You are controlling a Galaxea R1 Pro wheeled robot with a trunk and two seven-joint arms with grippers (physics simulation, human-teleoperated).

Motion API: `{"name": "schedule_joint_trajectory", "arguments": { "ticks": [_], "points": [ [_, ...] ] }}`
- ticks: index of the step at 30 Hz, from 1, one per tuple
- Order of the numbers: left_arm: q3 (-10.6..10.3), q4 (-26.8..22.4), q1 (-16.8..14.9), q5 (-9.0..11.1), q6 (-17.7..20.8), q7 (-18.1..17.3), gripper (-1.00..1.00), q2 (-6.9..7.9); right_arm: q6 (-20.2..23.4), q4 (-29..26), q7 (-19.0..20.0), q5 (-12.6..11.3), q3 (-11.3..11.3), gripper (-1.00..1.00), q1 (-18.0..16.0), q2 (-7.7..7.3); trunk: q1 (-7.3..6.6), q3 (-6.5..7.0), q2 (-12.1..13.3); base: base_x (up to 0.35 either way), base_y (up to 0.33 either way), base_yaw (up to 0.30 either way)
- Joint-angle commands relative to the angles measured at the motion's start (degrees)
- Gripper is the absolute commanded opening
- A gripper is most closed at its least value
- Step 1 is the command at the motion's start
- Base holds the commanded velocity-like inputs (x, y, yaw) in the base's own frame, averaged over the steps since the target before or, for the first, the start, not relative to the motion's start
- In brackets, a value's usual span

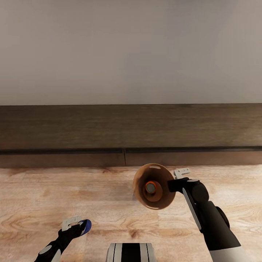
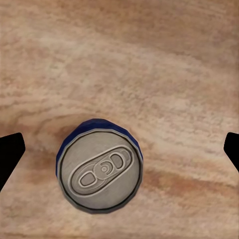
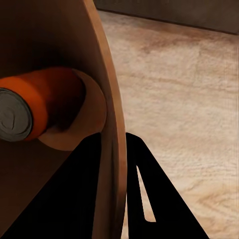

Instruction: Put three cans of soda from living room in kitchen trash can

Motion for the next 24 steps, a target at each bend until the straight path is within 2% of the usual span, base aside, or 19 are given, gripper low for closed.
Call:
{"name": "schedule_joint_trajectory", "arguments": {
  "ticks": [1,24],
  "points": [
    [0.00,0.00,0.00,0.00,0.00,0.00,1.00,0.00,0.02,-0.28,0.31,-0.96,0.02,-1.00,0.13,0.01,0.00,0.00,0.00,0.000,0.000,0.000],
    [0.00,0.00,0.00,0.00,0.00,0.00,1.00,0.00,0.04,-0.92,0.31,-1.01,0.03,-1.00,0.37,0.02,0.00,0.00,0.00,0.000,0.000,0.000]
  ]
}}
